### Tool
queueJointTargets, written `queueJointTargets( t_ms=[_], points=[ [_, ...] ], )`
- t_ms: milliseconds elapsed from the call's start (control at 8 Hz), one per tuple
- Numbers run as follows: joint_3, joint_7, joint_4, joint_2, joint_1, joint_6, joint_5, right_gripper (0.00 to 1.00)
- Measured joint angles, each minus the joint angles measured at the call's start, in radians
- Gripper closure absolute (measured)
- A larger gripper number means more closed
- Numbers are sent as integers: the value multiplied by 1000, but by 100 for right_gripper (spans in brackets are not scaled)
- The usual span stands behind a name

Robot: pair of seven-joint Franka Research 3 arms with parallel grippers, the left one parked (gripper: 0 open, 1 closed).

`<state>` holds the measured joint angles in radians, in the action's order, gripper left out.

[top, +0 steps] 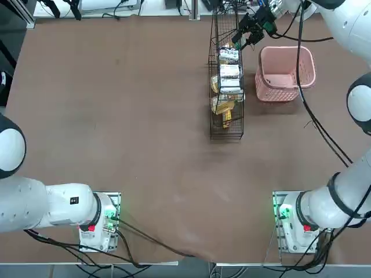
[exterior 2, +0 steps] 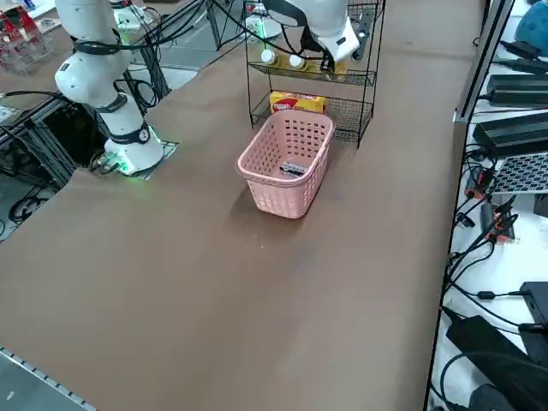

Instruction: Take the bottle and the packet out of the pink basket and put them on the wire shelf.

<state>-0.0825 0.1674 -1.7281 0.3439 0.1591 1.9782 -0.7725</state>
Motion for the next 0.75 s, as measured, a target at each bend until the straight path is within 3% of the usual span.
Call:
queueJointTargets(
  t_ms=[750],
  points=[
    [0,0,0,0,0,3,0,42]
  ],
)
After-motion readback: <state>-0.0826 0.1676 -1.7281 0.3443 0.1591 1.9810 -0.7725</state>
